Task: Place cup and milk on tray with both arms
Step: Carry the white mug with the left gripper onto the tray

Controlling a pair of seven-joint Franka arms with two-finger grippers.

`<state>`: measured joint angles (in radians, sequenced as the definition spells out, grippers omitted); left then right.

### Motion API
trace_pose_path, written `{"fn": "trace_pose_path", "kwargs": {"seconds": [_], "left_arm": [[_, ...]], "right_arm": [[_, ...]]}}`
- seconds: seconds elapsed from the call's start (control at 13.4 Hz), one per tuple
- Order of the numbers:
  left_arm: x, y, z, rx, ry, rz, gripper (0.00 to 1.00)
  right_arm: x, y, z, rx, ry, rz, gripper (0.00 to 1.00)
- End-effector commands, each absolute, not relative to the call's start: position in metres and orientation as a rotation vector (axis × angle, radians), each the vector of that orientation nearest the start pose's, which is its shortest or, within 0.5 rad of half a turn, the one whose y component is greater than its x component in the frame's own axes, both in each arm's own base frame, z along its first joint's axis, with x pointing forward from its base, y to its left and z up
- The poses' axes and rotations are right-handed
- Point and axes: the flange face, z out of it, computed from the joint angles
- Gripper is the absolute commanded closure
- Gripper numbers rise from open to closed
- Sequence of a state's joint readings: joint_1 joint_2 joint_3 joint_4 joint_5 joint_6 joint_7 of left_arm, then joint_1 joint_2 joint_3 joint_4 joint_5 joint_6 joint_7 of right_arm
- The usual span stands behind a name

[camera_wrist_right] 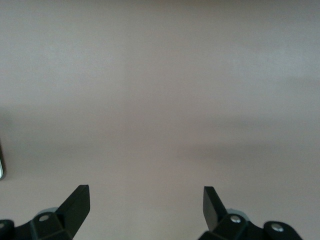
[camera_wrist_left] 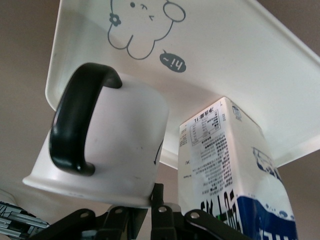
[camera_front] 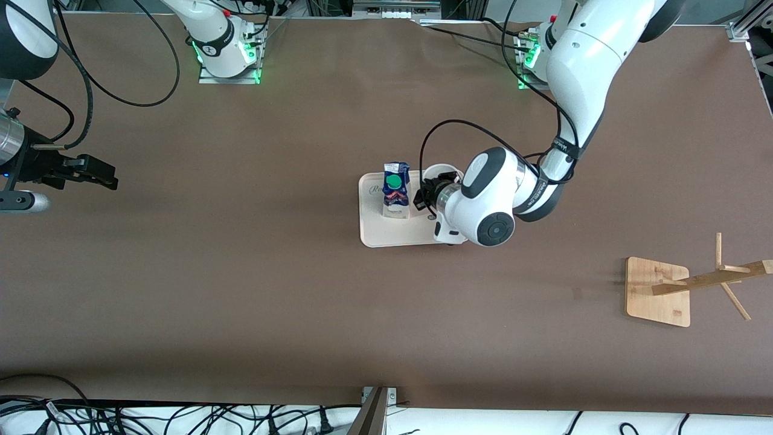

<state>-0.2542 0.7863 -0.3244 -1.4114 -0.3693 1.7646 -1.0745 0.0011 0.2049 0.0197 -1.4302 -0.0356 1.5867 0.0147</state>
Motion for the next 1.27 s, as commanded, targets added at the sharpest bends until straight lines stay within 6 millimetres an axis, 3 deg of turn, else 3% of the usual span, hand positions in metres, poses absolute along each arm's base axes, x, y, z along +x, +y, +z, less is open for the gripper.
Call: {"fn": "trace_pose_path", "kwargs": {"seconds": [0.0, 0.07, 0.15, 0.3, 0.45, 0.6, 0.82, 0.97, 1.12, 1.19], "left_arm": [[0.587, -0.363, 0.235, -2.86, -1.081, 1.146, 0.89], [0.591, -0.356, 0.235, -2.856, -1.093, 1.147, 0.5], [0.594, -0.354, 0.239, -2.862, -1.101, 1.142, 0.0], [0.596, -0.353, 0.245, -2.868, -1.109, 1.134, 0.0], [0.597, -0.352, 0.25, -2.869, -1.109, 1.131, 0.0], [0.609, -0.335, 0.278, -2.863, -1.087, 1.149, 0.0], [0.642, -0.285, 0.346, -2.923, -1.002, 1.177, 0.0], [0.659, -0.232, 0.377, -3.016, -0.815, 1.118, 0.0], [0.664, -0.185, 0.414, -3.095, -0.588, 0.901, 0.0], [0.668, -0.163, 0.424, -3.116, -0.464, 0.808, 0.0]], "right_arm": [[0.613, 0.006, 0.576, -3.192, 0.012, 0.074, 0.0], [0.612, 0.003, 0.577, -3.187, 0.02, 0.077, 0.0], [0.61, -0.009, 0.577, -3.183, 0.051, 0.077, 0.0], [0.609, 0.001, 0.578, -3.179, 0.03, 0.074, 0.0], [0.61, -0.005, 0.58, -3.18, 0.035, 0.052, 0.0], [0.611, -0.02, 0.579, -3.178, 0.054, 0.041, 0.0], [0.611, -0.024, 0.579, -3.179, 0.063, 0.041, 0.0], [0.61, -0.021, 0.581, -3.182, 0.059, 0.041, 0.0], [0.611, -0.021, 0.582, -3.182, 0.057, 0.046, 0.0], [0.611, -0.02, 0.581, -3.182, 0.054, 0.048, 0.0]]}}
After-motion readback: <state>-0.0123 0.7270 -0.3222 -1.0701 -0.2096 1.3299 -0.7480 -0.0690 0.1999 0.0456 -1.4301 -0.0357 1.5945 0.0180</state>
